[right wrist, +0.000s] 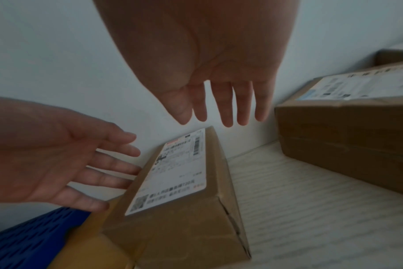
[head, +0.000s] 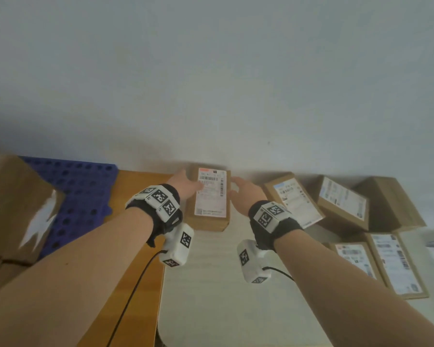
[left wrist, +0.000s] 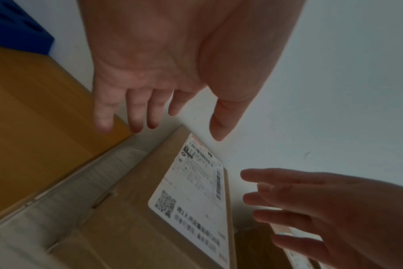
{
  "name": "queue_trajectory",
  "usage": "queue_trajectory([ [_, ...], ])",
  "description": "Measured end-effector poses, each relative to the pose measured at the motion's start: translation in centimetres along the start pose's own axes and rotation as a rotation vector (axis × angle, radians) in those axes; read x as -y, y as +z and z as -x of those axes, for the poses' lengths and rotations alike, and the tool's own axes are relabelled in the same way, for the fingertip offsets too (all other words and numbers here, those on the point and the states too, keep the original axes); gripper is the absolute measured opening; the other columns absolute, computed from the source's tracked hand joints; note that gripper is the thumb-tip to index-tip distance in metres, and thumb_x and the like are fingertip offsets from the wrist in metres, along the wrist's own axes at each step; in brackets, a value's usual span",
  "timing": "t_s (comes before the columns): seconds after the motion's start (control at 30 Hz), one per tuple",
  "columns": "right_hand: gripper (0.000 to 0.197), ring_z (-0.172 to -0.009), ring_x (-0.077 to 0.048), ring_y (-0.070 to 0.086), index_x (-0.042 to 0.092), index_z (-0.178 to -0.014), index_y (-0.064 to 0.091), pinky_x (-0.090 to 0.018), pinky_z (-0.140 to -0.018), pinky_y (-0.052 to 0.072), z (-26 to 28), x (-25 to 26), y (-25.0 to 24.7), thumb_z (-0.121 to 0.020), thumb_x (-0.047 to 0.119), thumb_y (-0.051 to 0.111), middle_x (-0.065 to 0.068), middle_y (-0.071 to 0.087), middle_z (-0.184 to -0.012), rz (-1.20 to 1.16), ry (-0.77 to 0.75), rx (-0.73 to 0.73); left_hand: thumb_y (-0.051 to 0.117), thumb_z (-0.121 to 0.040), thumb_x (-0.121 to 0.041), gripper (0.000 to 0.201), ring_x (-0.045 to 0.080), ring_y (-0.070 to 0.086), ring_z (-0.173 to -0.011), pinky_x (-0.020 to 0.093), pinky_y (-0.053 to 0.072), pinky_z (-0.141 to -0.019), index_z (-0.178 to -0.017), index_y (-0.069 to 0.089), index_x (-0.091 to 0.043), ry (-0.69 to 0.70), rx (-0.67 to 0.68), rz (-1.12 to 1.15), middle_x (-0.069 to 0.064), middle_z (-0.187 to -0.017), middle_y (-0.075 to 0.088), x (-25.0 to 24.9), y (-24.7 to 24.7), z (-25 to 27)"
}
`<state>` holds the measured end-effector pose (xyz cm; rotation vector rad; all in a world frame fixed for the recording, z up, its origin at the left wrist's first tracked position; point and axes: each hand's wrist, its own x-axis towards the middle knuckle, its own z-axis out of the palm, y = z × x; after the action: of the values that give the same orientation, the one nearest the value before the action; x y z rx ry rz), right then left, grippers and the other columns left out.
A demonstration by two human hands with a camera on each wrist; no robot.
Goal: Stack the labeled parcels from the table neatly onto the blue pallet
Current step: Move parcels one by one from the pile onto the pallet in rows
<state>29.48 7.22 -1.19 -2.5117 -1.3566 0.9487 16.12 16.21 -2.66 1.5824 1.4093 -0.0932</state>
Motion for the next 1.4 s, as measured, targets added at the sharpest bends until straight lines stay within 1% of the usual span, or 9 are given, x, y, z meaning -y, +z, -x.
queue_trajectory([
  [0.13,0.049,-0.120,-0.026,0.054,0.020,-0.147,0.029,-0.029,-0.090,0.044,-2.6,-0.7,0.2,-0.098,0.024,0.040,-0.008,0.050,-0.140,-0.053,0.008,0.050,0.055,-0.094,-0.029,0.070,0.028,0.036,-0.136,0.037,0.035,-0.106,-0.149,0.017,-0.008,-0.061,0.010,0.025,0.012,-0.152,0.030,-0.4,0.5,-1.7],
  [0.33,0.059,-0.097,-0.026,0.063,0.024,-0.149,0.018,-0.035,-0.080,0.054,-5.6,-1.3,1.6,-0.097,0.024,0.045,-0.010,0.059,-0.125,-0.177,0.048,0.068,0.052,-0.095,-0.033,0.070,0.029,0.044,-0.129,0.040,0.042,-0.099,-0.149,0.016,-0.007,-0.141,0.075,0.081,0.013,-0.147,0.039,0.0,1.3,-3.5],
  [0.4,0.060,-0.102,-0.026,0.062,0.023,-0.150,0.018,-0.036,-0.085,0.053,-6.3,-1.7,1.9,-0.097,0.028,0.045,-0.010,0.059,-0.127,-0.205,0.072,0.089,0.051,-0.094,-0.037,0.071,0.030,0.045,-0.128,0.042,0.043,-0.101,-0.149,0.018,-0.007,-0.159,0.089,0.120,0.013,-0.145,0.042,0.1,1.5,-3.9],
  [0.5,0.057,-0.109,-0.027,0.060,0.021,-0.148,0.024,-0.039,-0.092,0.052,-7.1,-2.1,2.3,-0.096,0.033,0.044,-0.009,0.058,-0.131,-0.297,0.119,0.130,0.054,-0.089,-0.049,0.073,0.030,0.051,-0.121,0.044,0.044,-0.101,-0.144,0.031,-0.008,-0.175,0.112,0.159,0.011,-0.139,0.050,0.1,1.6,-4.7],
  [0.63,0.046,-0.091,-0.023,0.069,0.018,-0.139,0.043,-0.038,-0.080,0.058,-7.2,-2.3,2.7,-0.096,0.035,0.043,-0.005,0.068,-0.109,-0.494,0.196,0.209,0.055,-0.088,-0.050,0.073,0.029,0.054,-0.117,0.041,0.046,-0.097,-0.143,0.033,-0.007,-0.194,0.102,0.205,0.010,-0.135,0.053,0.0,1.7,-4.8],
  [0.8,0.040,-0.087,-0.020,0.068,0.018,-0.134,0.048,-0.034,-0.077,0.058,-6.5,-2.2,2.5,-0.097,0.033,0.046,-0.002,0.069,-0.102,-0.570,0.207,0.234,0.052,-0.093,-0.040,0.052,0.023,0.056,-0.097,0.035,0.045,-0.079,-0.131,0.042,-0.006,-0.185,0.123,0.223,0.009,-0.121,0.060,-0.6,1.6,-3.4],
  [1.03,0.043,-0.083,-0.015,0.069,0.021,-0.135,0.048,-0.029,-0.067,0.057,-3.9,-1.5,1.9,-0.094,0.033,0.050,0.000,0.070,-0.104,-0.575,0.174,0.178,0.053,-0.093,-0.038,0.021,0.028,0.061,-0.104,0.041,0.050,-0.087,-0.102,0.050,-0.020,-0.107,0.126,0.236,0.006,-0.115,0.064,-0.4,0.8,-0.1],
  [1.23,0.043,-0.078,-0.009,0.066,0.022,-0.134,0.049,-0.027,-0.065,0.055,0.0,-1.0,2.3,-0.092,0.033,0.054,0.006,0.069,-0.094,-0.593,0.164,0.084,0.054,-0.093,-0.035,0.016,0.028,0.059,-0.107,0.043,0.050,-0.089,-0.100,0.049,-0.020,-0.042,0.130,0.267,0.005,-0.110,0.063,0.5,0.3,3.4],
  [1.4,0.047,-0.083,-0.015,0.066,0.023,-0.137,0.045,-0.037,-0.081,0.056,3.9,-1.1,3.1,-0.092,0.029,0.056,0.002,0.068,-0.099,-0.669,0.199,0.031,0.056,-0.093,-0.027,0.022,0.027,0.061,-0.108,0.039,0.050,-0.090,-0.112,0.055,-0.017,0.039,0.173,0.308,0.008,-0.121,0.063,1.8,0.9,6.0],
])
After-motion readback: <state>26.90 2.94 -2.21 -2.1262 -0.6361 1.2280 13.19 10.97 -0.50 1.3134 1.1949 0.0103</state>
